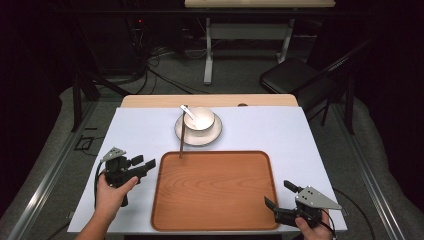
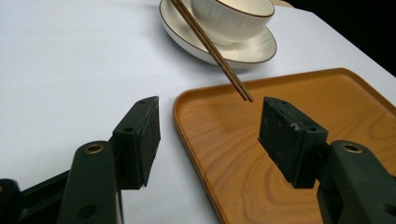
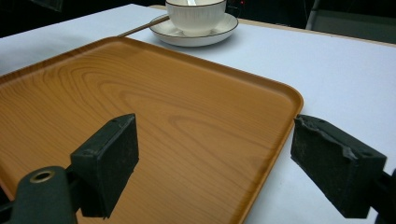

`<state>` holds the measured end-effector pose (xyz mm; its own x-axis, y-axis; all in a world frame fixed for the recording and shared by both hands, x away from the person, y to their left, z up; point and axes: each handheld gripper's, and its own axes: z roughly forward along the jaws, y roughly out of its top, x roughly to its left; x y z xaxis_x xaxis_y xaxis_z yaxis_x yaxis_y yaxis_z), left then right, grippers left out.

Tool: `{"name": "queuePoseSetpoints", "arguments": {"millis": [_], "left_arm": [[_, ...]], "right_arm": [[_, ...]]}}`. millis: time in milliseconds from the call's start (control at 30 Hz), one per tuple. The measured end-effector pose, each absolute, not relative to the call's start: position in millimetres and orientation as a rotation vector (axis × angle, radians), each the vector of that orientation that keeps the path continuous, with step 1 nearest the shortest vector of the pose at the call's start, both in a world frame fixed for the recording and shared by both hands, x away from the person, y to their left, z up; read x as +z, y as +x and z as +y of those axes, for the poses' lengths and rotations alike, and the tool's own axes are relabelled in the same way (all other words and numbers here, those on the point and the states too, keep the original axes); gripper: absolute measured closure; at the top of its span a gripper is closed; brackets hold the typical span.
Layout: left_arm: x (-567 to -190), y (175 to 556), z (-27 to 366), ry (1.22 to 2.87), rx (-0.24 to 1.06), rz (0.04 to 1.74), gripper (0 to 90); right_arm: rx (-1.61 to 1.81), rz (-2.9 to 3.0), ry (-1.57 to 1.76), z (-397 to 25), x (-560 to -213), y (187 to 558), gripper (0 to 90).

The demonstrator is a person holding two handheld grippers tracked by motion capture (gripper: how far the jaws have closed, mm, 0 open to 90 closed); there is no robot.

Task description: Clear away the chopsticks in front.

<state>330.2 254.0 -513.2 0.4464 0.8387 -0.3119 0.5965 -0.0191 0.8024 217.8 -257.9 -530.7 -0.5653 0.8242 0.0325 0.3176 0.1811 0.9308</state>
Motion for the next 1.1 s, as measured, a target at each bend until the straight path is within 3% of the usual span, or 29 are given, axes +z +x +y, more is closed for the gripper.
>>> {"name": "queuePoseSetpoints", "arguments": {"millis": [1100], "left_arm": [[-487.3, 414.8, 221.6, 1.744, 0.24, 1.354, 40.0]], "right_arm": [[1.39, 1.975, 1.068, -259.6, -530.8, 217.8, 14.6]]}}
